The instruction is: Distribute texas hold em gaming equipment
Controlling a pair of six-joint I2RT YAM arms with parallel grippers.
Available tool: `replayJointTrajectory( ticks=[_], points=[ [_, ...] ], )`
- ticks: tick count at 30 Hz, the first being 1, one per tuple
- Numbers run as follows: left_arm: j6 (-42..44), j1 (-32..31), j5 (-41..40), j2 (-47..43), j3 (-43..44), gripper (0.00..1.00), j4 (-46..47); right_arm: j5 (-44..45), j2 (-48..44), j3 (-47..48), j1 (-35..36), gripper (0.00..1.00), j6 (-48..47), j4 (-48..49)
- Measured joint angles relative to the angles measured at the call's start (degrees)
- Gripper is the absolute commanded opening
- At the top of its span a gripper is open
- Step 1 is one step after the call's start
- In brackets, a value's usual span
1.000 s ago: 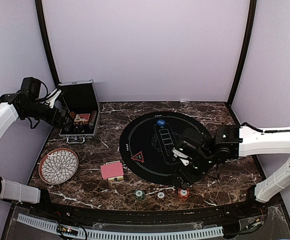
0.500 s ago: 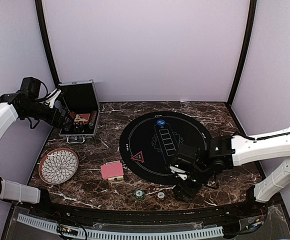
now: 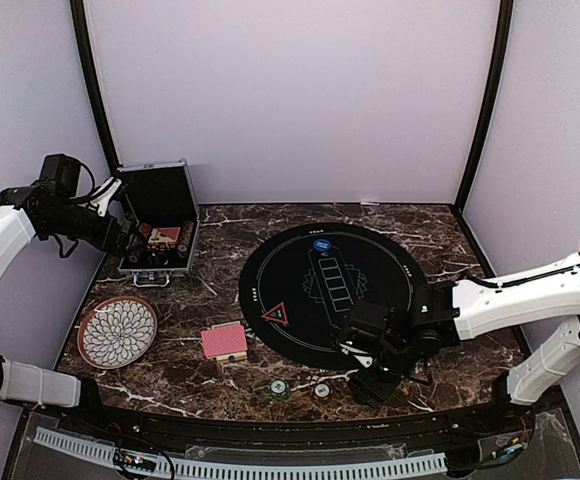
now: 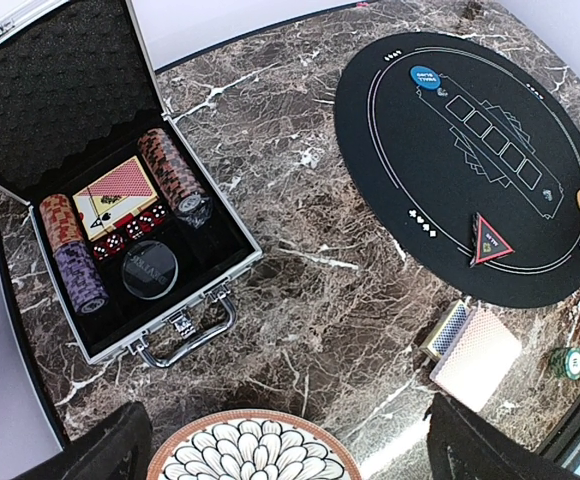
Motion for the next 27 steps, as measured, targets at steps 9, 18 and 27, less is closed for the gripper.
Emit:
replayJointTrajectory(
  ticks=[9, 18, 27],
  points=[
    [0.0, 0.0, 0.0, -0.2, 0.2, 0.99, -0.6, 1.9, 0.8, 0.0, 0.0, 0.48, 0.2, 0.9],
    [0.0, 0.0, 0.0, -0.2, 0.3, 0.99, -0.7, 2.8, 0.7, 0.1, 0.0, 0.26, 0.4, 0.8],
    [0.0, 0.0, 0.0, -0.2, 0.3, 0.99, -0.7, 2.9, 0.5, 0.2, 0.0, 0.11, 0.3, 0.2]
  ],
)
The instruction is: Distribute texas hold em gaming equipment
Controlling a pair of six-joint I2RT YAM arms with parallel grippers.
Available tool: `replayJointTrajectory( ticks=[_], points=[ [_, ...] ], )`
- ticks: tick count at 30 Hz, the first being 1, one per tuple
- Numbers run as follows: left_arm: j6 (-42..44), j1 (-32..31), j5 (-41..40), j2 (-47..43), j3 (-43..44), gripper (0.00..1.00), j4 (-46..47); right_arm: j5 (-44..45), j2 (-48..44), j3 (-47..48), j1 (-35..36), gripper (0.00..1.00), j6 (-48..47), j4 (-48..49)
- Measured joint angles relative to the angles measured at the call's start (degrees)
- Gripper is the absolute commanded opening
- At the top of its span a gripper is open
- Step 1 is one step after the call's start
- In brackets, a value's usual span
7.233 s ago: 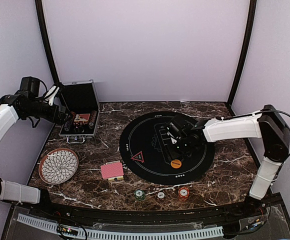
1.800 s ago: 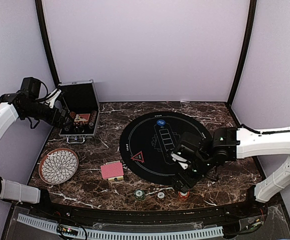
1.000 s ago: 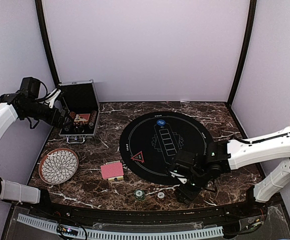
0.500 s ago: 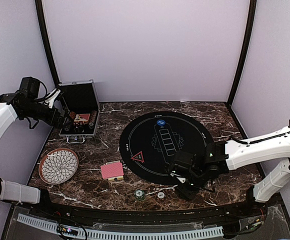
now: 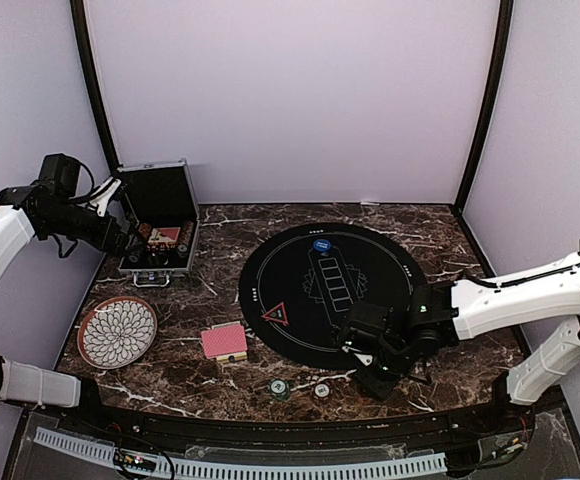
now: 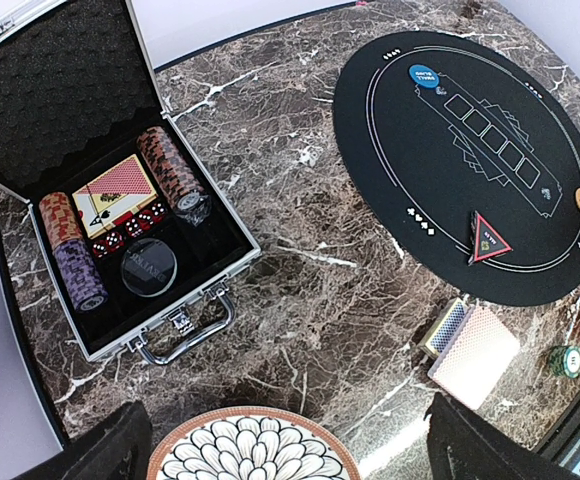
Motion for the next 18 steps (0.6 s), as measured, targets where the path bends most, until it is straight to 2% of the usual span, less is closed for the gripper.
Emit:
replayJointTrajectory(
  ticks=[6, 12, 18],
  points=[
    [0.0, 0.0, 0.0, 0.0, 0.0, 0.99, 0.0, 1.3, -0.6, 3.0, 0.0, 0.02, 0.0, -2.8],
    [0.0, 0.0, 0.0, 0.0, 0.7, 0.99, -0.1, 2.6, -0.5, 9.4, -0.9, 0.01, -0.8, -5.2],
    [0.0, 0.0, 0.0, 0.0, 0.8, 0.99, -0.4, 3.8, 4.3, 19.7, -8.2, 0.0, -4.0, -6.0]
  ],
)
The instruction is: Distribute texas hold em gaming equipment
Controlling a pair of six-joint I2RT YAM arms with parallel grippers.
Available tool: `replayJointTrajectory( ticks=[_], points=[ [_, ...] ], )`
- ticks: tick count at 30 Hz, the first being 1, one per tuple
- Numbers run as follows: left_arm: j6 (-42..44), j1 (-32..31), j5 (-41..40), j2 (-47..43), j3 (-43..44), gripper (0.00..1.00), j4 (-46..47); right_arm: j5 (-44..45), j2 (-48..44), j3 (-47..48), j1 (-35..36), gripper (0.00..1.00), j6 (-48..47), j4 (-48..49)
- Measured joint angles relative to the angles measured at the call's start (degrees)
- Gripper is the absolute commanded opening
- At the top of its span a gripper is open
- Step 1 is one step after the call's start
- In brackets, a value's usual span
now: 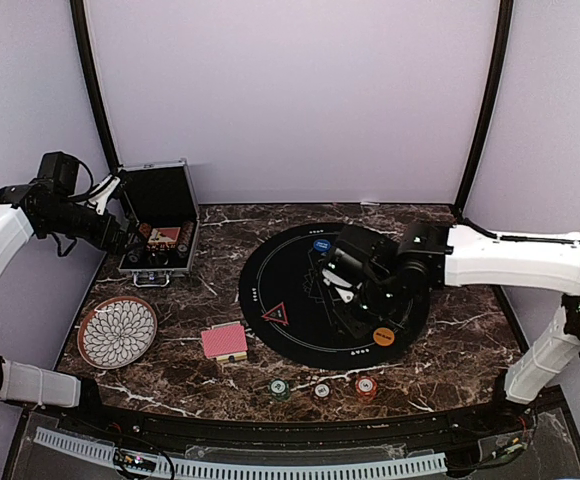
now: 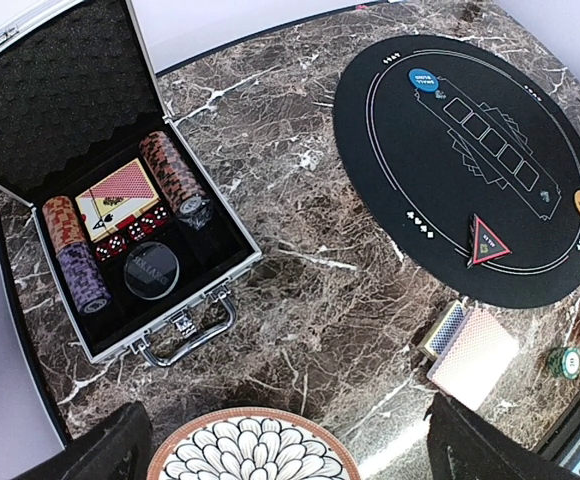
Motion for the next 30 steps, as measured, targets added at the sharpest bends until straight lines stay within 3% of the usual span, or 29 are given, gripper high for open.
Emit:
replayJointTrajectory(
  ticks=[8, 19, 23, 30],
  points=[
    [0.0, 0.0, 0.2, 0.0, 0.0, 0.99, -0.2, 1.0, 19.4, 18.5, -7.5, 0.0, -5.1, 3.3],
    [0.0, 0.0, 1.3, -0.1, 0.0, 0.99, -0.5, -1.1, 47.0, 48.0, -10.0, 0.0, -7.5, 5.1],
    [0.0, 0.0, 1.3, -0.4, 0.0, 0.99, -0.5, -1.9, 52.0, 53.7, -10.0, 0.01, -7.6, 5.1],
    [0.0, 0.0, 1.6, -1.2, 0.0, 0.99, -0.5, -2.7, 55.6, 55.6, -10.0, 0.11, -7.6, 4.9]
  ],
)
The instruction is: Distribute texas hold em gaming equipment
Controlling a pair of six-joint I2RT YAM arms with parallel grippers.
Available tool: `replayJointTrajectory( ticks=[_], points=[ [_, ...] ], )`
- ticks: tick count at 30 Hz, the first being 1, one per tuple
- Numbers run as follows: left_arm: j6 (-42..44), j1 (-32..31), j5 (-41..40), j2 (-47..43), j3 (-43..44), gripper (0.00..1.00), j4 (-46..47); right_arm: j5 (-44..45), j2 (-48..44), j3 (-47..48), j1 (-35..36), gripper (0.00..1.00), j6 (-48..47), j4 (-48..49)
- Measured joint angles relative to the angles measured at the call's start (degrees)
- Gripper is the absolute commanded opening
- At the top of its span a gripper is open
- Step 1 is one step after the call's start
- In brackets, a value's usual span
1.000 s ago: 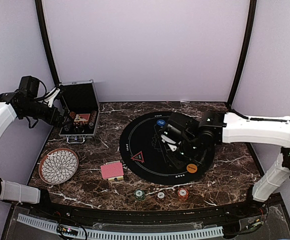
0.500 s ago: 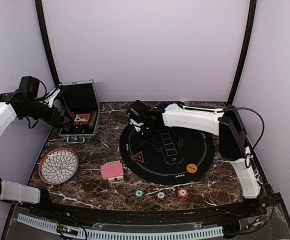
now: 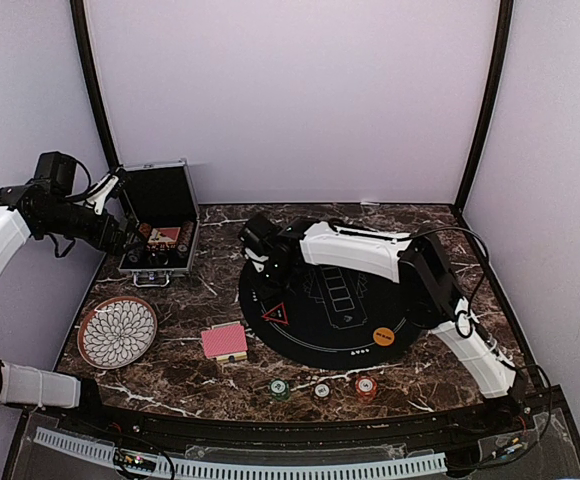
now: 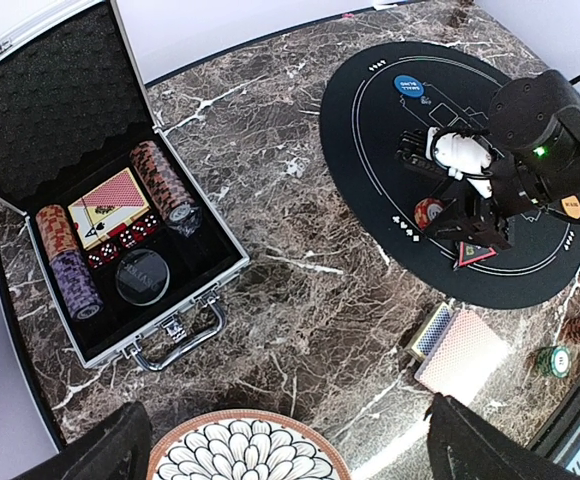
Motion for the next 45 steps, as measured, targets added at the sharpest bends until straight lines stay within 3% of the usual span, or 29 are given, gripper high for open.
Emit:
replayJointTrajectory(
  ticks=[2, 4, 9, 26, 29, 37, 45],
  points=[
    [0.0, 0.0, 0.1, 0.0, 0.0, 0.99, 0.0, -0.1, 0.5, 0.0, 0.0, 0.15, 0.0, 0.0],
    [0.0, 0.0, 0.3, 0.0, 0.0, 0.99, 0.0, -0.1, 0.7, 0.0, 0.0, 0.31, 0.0, 0.1],
    [0.0, 0.0, 0.9, 0.0, 0.0, 0.99, 0.0, 0.0, 1.3, 0.5, 0.0, 0.49, 0.0, 0.2],
    [0.0, 0.0, 0.9, 0.0, 0.0, 0.99, 0.0, 2.6, -1.0, 3.9, -0.3, 0.62, -2.3, 0.5],
    [0.0, 0.0, 0.9, 0.0, 0.0, 0.99, -0.1, 2.8, -9.6, -6.6, -0.3, 0.67, -2.6, 1.9],
    [0.9, 0.0, 1.2, 0.0, 0.0, 0.99, -1.3, 3.0, -44.0, -40.5, 2.6, 0.83, -1.1, 2.3],
    [1.7, 0.0, 1.1, 0.0, 0.0, 0.99, -1.8, 0.6, -58.1, -62.2, 8.9, 0.85, 6.1, -2.8]
  ],
)
